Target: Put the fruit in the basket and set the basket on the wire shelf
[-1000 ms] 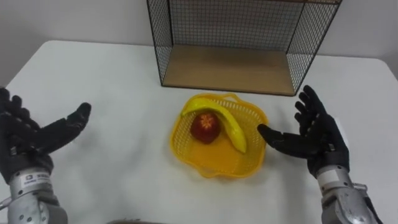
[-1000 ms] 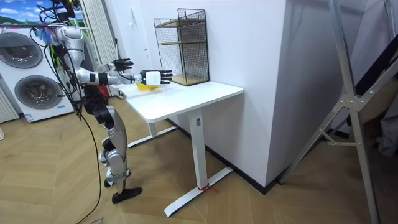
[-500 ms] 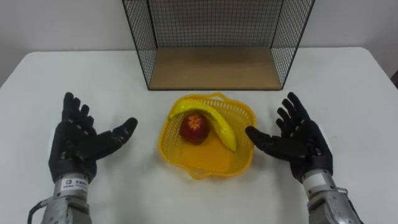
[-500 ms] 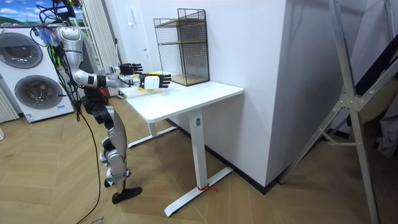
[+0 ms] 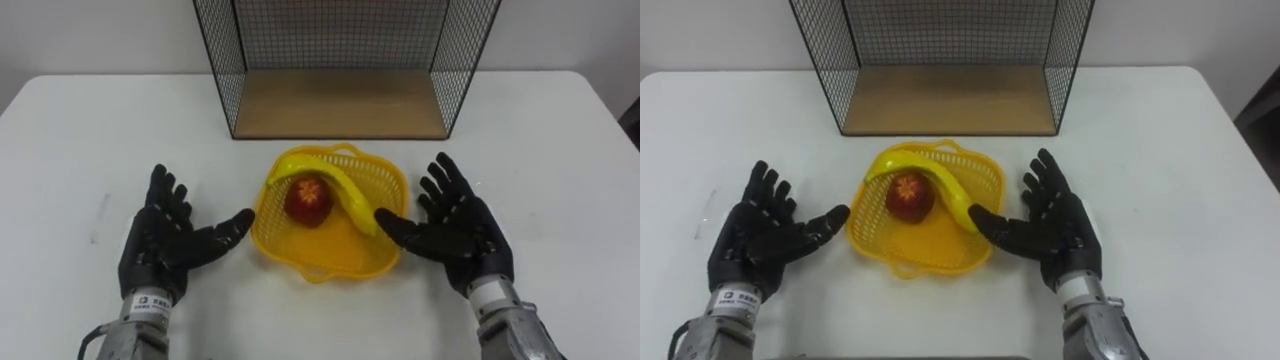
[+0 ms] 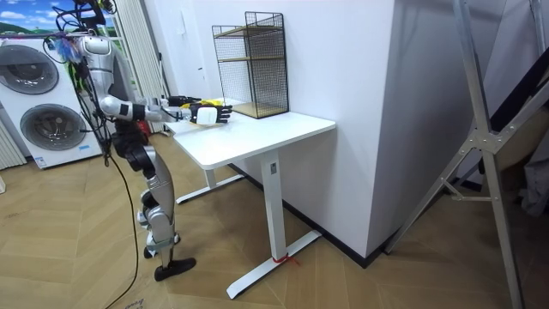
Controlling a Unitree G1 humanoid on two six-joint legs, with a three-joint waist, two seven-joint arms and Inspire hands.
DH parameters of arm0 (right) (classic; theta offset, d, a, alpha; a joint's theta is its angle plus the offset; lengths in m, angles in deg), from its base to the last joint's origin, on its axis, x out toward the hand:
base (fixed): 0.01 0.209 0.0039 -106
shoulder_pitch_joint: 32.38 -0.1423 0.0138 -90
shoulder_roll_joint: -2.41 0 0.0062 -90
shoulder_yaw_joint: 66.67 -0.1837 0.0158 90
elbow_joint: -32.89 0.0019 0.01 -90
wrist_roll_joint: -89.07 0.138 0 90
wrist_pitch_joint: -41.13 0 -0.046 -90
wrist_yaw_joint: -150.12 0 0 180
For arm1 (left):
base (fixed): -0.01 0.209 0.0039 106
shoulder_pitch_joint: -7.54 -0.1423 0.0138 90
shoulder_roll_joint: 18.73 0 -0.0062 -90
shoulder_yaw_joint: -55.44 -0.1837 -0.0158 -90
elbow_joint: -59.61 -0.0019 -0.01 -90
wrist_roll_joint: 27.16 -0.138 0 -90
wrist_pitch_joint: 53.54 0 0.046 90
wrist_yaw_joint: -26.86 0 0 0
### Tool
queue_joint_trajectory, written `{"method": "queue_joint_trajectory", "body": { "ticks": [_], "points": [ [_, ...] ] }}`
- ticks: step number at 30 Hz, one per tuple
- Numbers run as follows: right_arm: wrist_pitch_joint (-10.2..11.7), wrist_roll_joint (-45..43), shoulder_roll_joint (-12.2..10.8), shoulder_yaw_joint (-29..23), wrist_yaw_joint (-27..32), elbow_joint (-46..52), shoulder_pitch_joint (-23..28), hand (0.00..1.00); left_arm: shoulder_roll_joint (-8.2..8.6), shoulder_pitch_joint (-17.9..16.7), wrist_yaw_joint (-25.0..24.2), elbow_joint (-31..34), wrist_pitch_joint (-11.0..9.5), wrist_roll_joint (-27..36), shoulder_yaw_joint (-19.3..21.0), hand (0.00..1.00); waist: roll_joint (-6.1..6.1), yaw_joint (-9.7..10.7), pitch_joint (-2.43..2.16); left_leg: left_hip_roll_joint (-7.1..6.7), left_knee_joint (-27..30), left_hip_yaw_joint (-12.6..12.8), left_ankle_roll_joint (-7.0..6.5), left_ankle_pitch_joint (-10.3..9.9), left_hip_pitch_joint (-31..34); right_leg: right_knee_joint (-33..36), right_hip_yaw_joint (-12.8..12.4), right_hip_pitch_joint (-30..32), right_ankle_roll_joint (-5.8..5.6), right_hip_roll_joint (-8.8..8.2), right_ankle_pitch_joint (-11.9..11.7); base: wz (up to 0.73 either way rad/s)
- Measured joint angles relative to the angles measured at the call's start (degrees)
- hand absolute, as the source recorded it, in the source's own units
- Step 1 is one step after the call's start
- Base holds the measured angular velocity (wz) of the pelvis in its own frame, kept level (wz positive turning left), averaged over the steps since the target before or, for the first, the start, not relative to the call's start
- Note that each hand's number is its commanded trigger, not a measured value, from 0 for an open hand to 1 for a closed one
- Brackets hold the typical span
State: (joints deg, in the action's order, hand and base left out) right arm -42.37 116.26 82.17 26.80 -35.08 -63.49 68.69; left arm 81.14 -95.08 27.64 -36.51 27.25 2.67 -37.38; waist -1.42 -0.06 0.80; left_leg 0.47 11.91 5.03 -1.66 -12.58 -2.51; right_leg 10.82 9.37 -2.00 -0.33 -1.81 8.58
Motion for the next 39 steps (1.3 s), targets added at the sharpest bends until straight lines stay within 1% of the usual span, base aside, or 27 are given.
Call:
{"method": "queue_joint_trajectory", "body": {
  "ticks": [3,6,10,12,15,22,27,31,32,34,36,39],
  "points": [
    [-0.1,0.2,0.0,0.2,-0.4,-0.1,-0.4,0.00,0.01,0.7,-0.3,-0.1,0.5,0.0,-0.5,0.00,-0.01,-0.1,0.00,0.01,-0.1,0.2,0.00,0.0,-0.2,0.0,-0.5,0.0,0.00,0.01,0.0,-0.03],
    [-0.1,0.4,0.0,1.0,-1.3,-0.9,-1.3,0.00,0.04,1.2,-0.6,-0.8,0.5,0.1,-1.8,0.00,-0.02,-0.1,-0.02,0.01,-0.1,0.4,-0.01,0.0,-0.3,0.0,-0.7,-0.1,0.00,0.04,0.0,-0.03],
    [-0.1,1.2,0.0,1.9,-2.1,-2.8,-2.2,0.00,0.24,1.9,-1.4,-1.9,0.5,1.0,-2.1,0.00,-0.02,-0.1,-0.02,0.05,-0.1,0.4,-0.01,0.0,-0.8,0.1,-0.7,-0.5,0.00,0.05,0.0,0.00],
    [-0.1,1.9,-0.1,2.1,-2.3,-3.4,-2.2,0.00,0.34,1.9,-1.5,-2.5,0.5,1.0,-2.5,0.00,0.02,-0.1,0.07,0.11,-0.3,0.5,0.01,0.0,-1.2,0.0,-0.9,-0.9,-0.01,0.14,0.0,0.00],
    [-0.1,2.0,0.0,2.3,-2.6,-3.4,-2.2,0.00,0.63,2.1,-1.8,-2.5,0.5,1.0,-2.7,0.00,0.08,-0.2,0.09,0.10,-0.5,0.5,0.01,0.0,-1.1,0.0,-0.9,-0.8,-0.01,0.15,0.0,0.00],
    [-0.1,2.1,0.0,3.9,-2.7,-3.5,-2.3,0.00,0.62,2.2,-3.1,-2.6,0.6,1.2,-4.2,0.00,0.13,-0.1,0.09,0.07,-0.2,0.6,0.00,0.0,-1.3,0.1,-1.2,-0.9,-0.01,0.15,0.0,0.00],
    [0.2,2.1,0.0,4.3,-3.1,-3.7,-2.3,0.00,0.81,2.4,-3.8,-2.6,0.6,2.2,-4.6,0.00,0.41,0.0,0.21,0.09,-0.3,0.4,0.00,0.0,-1.3,0.2,-1.2,-0.8,-0.01,0.19,0.0,0.00],
    [0.2,2.1,0.0,4.3,-3.1,-3.7,-2.3,0.00,0.83,2.5,-4.2,-2.6,0.6,2.3,-4.9,0.00,0.79,0.0,0.15,0.08,-0.3,0.4,0.00,0.0,-1.2,0.2,-1.2,-0.7,-0.01,0.20,0.0,0.00],
    [0.2,2.1,0.0,4.2,-3.1,-3.7,-2.3,0.00,0.82,2.5,-4.2,-2.6,0.5,2.7,-5.0,0.00,0.87,0.0,0.12,0.09,-0.3,0.5,0.00,0.0,-1.1,0.2,-1.2,-0.7,-0.01,0.20,0.0,0.00],
    [0.2,2.1,0.0,4.3,-3.1,-3.7,-2.3,0.00,0.69,2.5,-4.4,-2.6,0.5,6.1,-5.0,0.00,1.27,0.0,-0.14,0.09,-0.2,0.6,0.00,0.0,-0.9,0.2,-0.8,-0.4,-0.01,0.19,0.0,0.00],
    [0.2,2.1,0.0,4.3,-3.2,-3.7,-2.3,0.00,0.54,2.5,-4.7,-2.6,0.5,8.1,-5.2,0.00,1.46,0.0,-0.26,0.08,-0.2,0.6,0.00,0.0,-0.8,0.3,-0.8,-0.3,-0.01,0.17,0.0,0.00],
    [0.2,2.1,0.0,4.4,-3.2,-3.7,-2.3,0.00,0.20,2.5,-4.8,-2.6,0.5,10.4,-5.3,0.00,1.54,-0.1,-0.30,0.09,-0.2,0.6,0.00,0.0,-0.8,0.4,-0.8,-0.1,-0.01,0.13,0.0,0.00]
  ]
}}
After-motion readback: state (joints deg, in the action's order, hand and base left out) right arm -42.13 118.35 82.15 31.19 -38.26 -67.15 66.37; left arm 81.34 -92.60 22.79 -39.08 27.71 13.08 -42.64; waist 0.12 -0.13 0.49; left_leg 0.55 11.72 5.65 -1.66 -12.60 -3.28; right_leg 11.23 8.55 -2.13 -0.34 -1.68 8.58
